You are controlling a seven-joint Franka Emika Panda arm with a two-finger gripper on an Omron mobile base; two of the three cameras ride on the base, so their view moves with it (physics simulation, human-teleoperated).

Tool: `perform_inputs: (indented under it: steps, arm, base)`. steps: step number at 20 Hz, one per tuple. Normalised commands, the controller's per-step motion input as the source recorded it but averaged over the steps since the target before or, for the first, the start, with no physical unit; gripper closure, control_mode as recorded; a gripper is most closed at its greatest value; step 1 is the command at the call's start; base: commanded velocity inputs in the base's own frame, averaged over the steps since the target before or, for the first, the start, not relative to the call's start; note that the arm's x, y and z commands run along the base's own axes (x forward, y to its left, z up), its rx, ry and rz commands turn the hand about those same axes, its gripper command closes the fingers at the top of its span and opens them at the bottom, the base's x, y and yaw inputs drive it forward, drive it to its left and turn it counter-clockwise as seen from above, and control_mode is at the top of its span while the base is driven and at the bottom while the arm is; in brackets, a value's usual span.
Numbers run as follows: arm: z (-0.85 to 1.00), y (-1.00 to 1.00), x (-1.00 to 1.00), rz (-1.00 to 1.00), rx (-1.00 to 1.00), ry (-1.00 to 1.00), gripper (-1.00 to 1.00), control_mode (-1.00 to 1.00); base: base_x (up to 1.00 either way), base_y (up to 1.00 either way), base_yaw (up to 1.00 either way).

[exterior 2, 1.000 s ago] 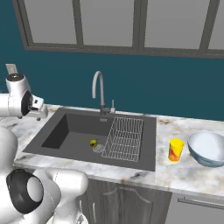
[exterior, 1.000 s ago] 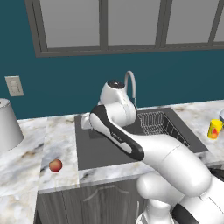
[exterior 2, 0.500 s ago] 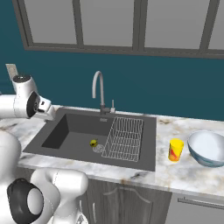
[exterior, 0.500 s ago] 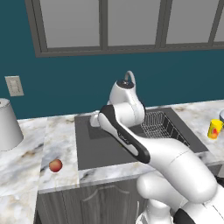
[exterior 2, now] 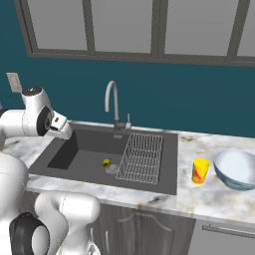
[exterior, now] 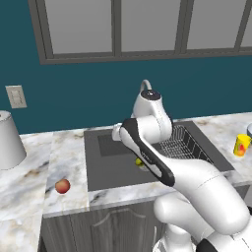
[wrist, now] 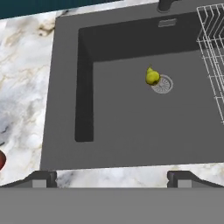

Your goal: Remove the pear and peach from the sink. Then move the bowl and cup from the counter to the sink for washing.

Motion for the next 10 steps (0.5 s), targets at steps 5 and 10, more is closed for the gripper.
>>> perform_inputs:
  steps: [5,10]
  arm:
    - [0.0,-0.3,0.0,-0.06,-0.04,0.0,-1.0,-1.0]
    - [-0.01,-0.17,0.0,-0.06,-0.08,0.0,-1.0,-1.0]
  base:
    - [0.0,0.0,0.0]
    - [0.0,0.0,0.0]
